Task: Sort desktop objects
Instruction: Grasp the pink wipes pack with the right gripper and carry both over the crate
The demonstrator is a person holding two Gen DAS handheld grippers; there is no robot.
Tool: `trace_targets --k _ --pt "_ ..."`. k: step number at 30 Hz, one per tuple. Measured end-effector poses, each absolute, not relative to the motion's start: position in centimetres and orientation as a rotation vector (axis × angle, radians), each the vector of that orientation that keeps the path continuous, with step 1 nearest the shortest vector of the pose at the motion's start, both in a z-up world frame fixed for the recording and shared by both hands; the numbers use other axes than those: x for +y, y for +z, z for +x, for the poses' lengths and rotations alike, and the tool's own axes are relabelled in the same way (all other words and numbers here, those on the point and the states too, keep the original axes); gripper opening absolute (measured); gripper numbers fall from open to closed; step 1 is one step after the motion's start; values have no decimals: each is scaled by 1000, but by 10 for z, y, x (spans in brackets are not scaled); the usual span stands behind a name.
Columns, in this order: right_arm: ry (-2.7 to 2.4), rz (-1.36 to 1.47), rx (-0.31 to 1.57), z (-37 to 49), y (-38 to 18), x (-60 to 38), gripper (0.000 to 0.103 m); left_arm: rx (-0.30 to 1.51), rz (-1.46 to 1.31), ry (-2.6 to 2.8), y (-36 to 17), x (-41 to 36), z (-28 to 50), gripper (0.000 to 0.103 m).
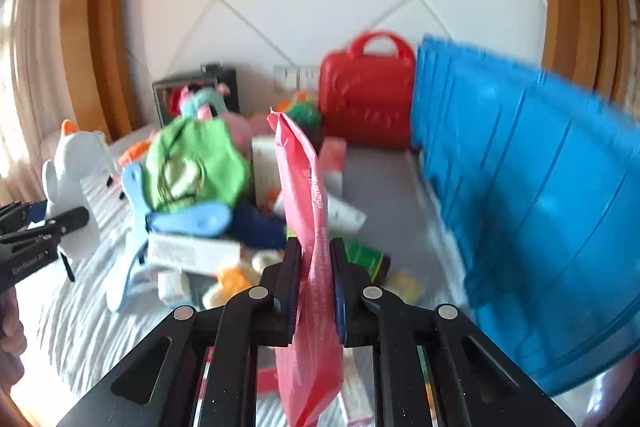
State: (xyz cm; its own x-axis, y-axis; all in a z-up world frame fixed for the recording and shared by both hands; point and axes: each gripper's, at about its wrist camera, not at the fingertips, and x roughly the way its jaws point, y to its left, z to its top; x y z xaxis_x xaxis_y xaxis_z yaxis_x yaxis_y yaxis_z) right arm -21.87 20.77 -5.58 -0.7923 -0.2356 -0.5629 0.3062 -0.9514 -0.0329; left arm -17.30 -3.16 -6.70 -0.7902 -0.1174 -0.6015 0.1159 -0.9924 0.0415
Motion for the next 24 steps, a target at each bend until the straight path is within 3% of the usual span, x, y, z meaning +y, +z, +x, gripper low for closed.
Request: trace_targets --k 10,17,24 --pt "-2896 452 103 -181 48 254 13 -3 692 -3057 0 38 -183 44" --pt "-3036 170 142 -170 106 378 13 43 512 -3172 56 175 -207 44" --pt "-3165 215 146 -206 105 499 13 8 612 -3264 81 325 -241 44"
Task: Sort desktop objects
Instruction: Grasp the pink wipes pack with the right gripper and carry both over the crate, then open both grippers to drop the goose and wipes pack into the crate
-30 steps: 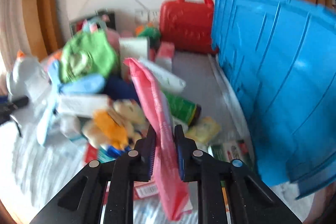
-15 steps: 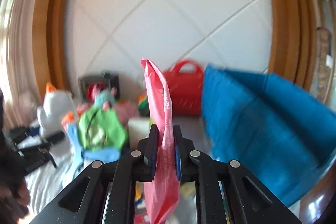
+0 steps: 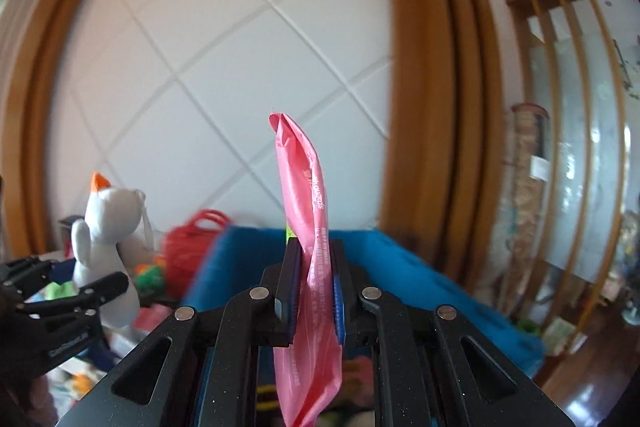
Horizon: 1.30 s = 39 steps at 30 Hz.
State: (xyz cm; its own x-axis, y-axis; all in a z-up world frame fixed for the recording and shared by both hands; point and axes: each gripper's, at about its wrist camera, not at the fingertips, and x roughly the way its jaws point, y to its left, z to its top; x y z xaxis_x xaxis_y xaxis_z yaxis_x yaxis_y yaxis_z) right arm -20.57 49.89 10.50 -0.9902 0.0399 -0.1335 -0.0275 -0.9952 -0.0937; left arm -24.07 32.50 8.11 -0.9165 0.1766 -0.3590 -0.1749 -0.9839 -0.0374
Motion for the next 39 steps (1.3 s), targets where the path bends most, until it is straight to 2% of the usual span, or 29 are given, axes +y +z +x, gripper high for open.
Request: trace_targets --k 5,10,17,18,20,21,22,23,24,28,39 --pt "3049 -303 -67 -229 85 560 13 14 -673 2826 77 387 -266 44" --pt "3022 -334 -93 -242 73 579 13 98 -767 2798 60 411 -278 44" --pt "2962 -345 -115 -252 63 592 16 123 -813 2754 55 435 -269 51" --pt "2964 -336 -102 -251 62 595 22 133 -805 2757 56 437 -267 53" --pt "2970 -322 -90 -249 65 598 44 146 -780 2773 59 442 -264 67" --pt "2967 -309 -89 -247 67 599 71 147 -759 2784 61 442 -262 70" --pt "2965 -273 -84 -241 68 601 92 149 -739 2791 63 443 -260 74" --pt "2968 -244 -78 -236 70 602 99 155 -720 2795 65 443 -257 75" --pt "2968 -215 -72 -231 73 603 102 164 -703 2799 67 442 -254 76" --pt "2951 -144 -47 -212 84 605 103 147 -664 2827 74 429 -244 81" --pt "3026 -52 23 -174 83 570 103 69 -543 2982 74 347 -199 81"
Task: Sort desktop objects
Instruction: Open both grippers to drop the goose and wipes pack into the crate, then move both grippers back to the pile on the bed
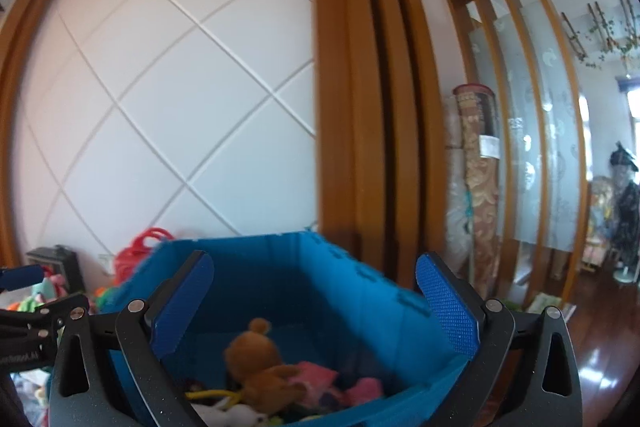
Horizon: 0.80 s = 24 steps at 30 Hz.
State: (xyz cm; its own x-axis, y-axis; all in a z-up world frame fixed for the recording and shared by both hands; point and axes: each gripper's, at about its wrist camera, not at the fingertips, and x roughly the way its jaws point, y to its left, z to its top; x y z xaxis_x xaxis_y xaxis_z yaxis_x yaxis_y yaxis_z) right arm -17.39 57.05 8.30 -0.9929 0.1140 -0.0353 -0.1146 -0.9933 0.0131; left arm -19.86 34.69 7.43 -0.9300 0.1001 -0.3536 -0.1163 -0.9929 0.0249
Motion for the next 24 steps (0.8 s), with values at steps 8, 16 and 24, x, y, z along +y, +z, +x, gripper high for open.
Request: trace_targets --k 8,16,24 --pt "3168 -108 41 -176 68 506 103 -50 -659 3105 51 246 -183 81" --pt "3282 -79 -58 -155 66 409 103 -109 -768 3264 23 118 -163 81" --pt "3291 -379 -136 -160 27 305 103 -85 -1057 3144 -41 23 -165 81"
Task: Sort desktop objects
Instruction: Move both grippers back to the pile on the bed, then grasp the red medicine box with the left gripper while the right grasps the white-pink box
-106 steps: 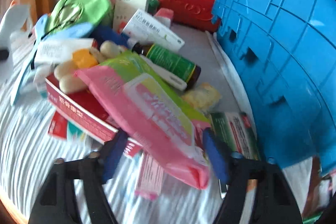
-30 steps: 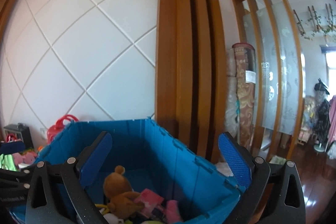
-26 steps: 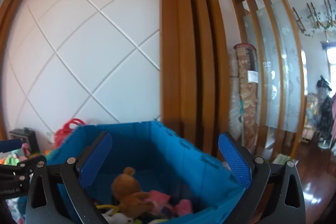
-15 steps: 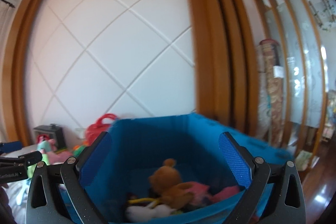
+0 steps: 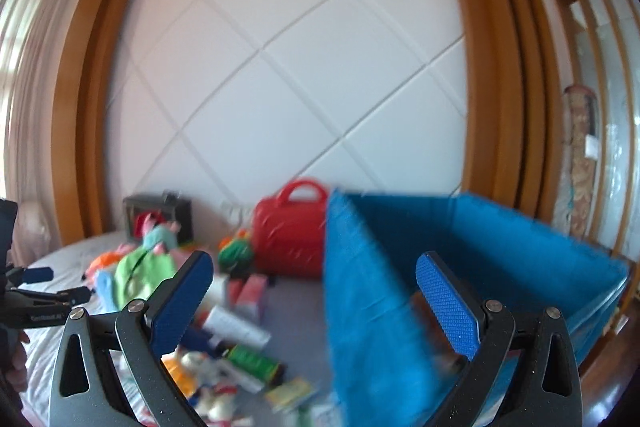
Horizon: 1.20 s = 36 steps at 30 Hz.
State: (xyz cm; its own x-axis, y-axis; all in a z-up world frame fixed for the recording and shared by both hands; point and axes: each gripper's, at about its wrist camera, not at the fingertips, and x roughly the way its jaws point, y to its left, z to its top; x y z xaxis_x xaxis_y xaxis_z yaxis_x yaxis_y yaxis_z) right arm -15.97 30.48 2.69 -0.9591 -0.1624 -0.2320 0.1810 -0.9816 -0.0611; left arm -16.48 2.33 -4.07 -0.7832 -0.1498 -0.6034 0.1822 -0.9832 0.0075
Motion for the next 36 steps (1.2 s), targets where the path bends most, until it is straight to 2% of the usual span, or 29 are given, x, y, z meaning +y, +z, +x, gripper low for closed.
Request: trace_targets --k 9,11,17,18,20,22,25,28,30,32,34,36 --pt "-2815 1066 121 -179 -103 268 103 -108 1429 -2953 -144 58 -185 79" --pt "-2795 1174 130 -177 -126 273 103 -158 1510 -2956 -165 73 -187 74" --pt "-2736 1376 83 -175 -175 295 103 -269 1727 -2944 -218 120 -199 72" --pt "-2717 1396 80 -175 -181 298 103 -265 1764 -2921 -226 125 -203 71" --pt "-2696 1416 92 -177 -187 299 102 -300 1755 -2890 -234 132 -206 60" --pt "-2666 1426 96 -181 -192 299 95 -370 1714 -2888 -234 140 -206 51" --pt "-2619 1429 95 -190 -197 294 82 -309 1737 -2874 -233 137 -205 46" --pt "-2558 1435 121 -202 -206 282 73 -188 1773 -2845 -231 128 -197 43" --pt "-2527 1448 134 -211 -215 274 72 -122 1775 -2828 -231 125 -196 43" --pt "-2500 1471 155 -219 -223 269 66 -91 1774 -2808 -234 125 -201 43" --pt "-2483 1495 171 -225 -231 265 55 -51 1795 -2783 -241 127 -208 43" --pt "-2471 1511 182 -230 -237 262 50 -41 1809 -2761 -248 130 -213 42"
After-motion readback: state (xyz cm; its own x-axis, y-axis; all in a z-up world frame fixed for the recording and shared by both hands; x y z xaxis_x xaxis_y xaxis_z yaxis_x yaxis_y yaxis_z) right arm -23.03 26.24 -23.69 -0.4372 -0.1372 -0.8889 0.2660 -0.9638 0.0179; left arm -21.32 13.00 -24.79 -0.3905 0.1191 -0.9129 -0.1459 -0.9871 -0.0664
